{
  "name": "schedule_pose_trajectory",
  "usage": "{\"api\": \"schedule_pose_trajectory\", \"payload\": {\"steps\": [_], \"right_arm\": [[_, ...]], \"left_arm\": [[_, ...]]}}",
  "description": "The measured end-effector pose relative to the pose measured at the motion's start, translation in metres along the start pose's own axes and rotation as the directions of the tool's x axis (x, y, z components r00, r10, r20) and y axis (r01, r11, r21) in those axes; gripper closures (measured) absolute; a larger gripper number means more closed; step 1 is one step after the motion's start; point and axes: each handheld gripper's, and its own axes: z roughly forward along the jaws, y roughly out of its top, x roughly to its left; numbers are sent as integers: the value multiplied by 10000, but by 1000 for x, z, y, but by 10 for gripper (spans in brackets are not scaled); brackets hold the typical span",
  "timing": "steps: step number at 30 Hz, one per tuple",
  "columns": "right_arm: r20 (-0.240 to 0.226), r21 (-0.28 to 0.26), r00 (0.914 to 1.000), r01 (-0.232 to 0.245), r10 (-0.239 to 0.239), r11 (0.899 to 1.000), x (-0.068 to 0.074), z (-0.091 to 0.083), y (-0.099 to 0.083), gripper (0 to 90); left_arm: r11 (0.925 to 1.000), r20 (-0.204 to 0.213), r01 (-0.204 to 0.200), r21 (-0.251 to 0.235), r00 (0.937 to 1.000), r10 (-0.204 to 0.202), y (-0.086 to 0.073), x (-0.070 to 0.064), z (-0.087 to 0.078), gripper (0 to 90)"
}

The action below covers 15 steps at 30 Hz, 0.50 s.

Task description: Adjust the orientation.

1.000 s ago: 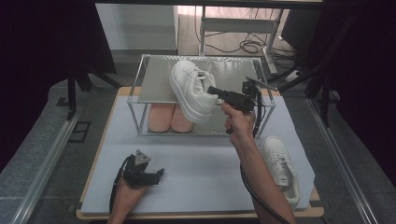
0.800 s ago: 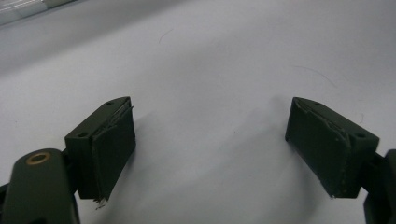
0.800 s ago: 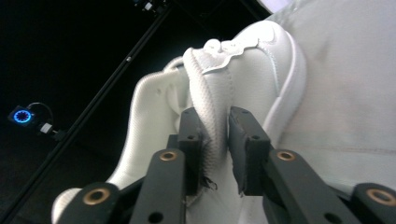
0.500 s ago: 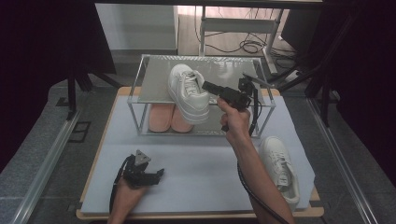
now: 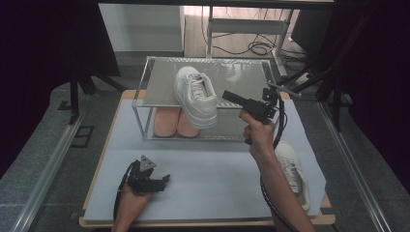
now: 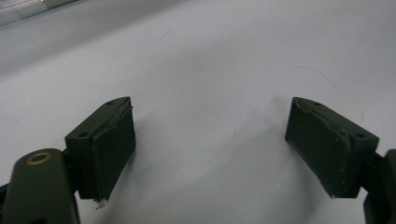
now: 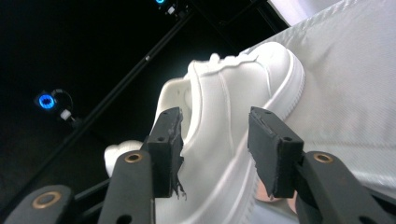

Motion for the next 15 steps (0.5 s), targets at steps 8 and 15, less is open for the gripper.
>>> {"api": "schedule_pose_trajectory", "payload": {"steps": [8, 15], "right_arm": [[-295, 462, 9908, 1336, -1324, 9900, 12, -11, -24, 685], [-935, 983, 9833, 1650, -1560, 9814, 17, -14, -47, 831]], "left_arm": [[10000, -8, -2, -13, 10000, 2, 0, 0, 0, 162], [10000, -12, -12, -17, 10000, 12, 0, 0, 0, 162]]}}
